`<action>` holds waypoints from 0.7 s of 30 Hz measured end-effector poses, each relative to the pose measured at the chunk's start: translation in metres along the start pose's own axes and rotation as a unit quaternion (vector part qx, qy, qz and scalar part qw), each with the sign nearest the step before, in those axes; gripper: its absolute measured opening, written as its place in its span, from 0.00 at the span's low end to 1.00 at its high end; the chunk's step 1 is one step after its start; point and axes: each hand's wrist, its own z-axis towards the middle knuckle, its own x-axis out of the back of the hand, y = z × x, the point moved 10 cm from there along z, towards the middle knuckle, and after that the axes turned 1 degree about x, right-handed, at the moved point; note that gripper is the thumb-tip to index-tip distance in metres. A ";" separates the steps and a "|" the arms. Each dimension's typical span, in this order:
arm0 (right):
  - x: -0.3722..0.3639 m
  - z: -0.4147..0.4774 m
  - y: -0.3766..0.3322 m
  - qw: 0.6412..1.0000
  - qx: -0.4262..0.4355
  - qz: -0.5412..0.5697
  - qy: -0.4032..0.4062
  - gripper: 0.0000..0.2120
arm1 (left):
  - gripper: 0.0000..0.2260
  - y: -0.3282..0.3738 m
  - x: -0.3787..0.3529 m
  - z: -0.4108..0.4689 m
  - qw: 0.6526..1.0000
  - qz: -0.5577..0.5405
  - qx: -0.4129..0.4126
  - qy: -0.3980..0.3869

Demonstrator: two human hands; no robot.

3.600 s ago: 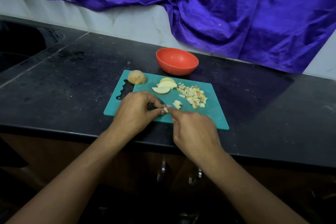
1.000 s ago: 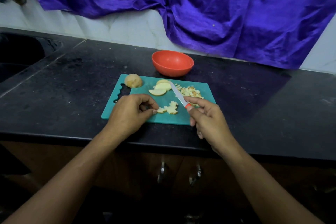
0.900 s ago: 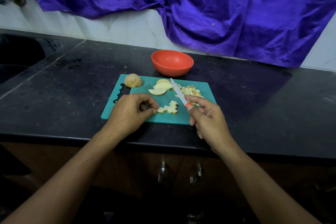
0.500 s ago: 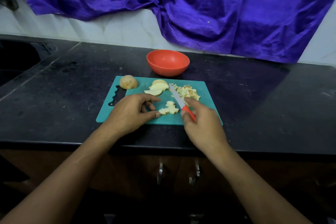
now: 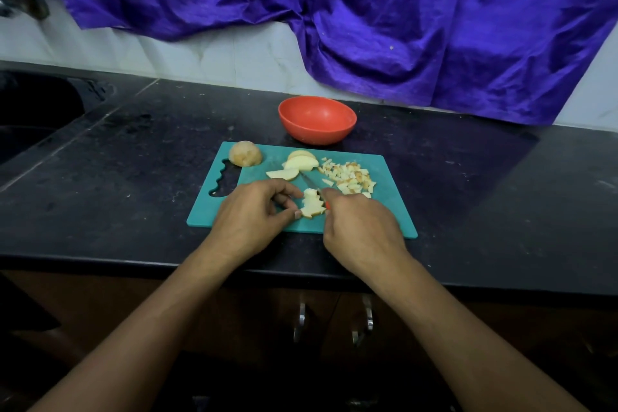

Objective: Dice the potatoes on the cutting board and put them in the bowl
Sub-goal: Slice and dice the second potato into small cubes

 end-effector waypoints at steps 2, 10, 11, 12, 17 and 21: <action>0.000 0.004 -0.001 1.000 0.012 -0.003 -0.003 0.20 | 0.10 0.000 0.001 -0.002 1.000 -0.005 -0.001 0.003; 0.007 -0.023 0.030 0.996 -0.033 0.076 0.037 0.21 | 0.25 0.000 -0.002 0.008 0.997 0.041 -0.012 -0.060; 0.008 -0.029 0.031 0.996 -0.035 0.072 0.036 0.21 | 0.28 0.000 -0.003 0.012 0.996 0.052 -0.010 -0.078; 0.008 -0.034 0.031 0.997 -0.036 0.067 0.034 0.21 | 0.30 0.001 -0.005 0.016 0.993 0.063 -0.009 -0.098; 0.007 -0.044 0.019 0.998 -0.030 0.045 0.031 0.22 | 0.28 0.007 -0.012 0.028 0.985 0.074 -0.006 -0.157; 0.002 -0.034 0.006 0.999 -0.011 0.027 0.029 0.23 | 0.24 0.003 -0.013 0.028 0.986 0.073 0.016 -0.152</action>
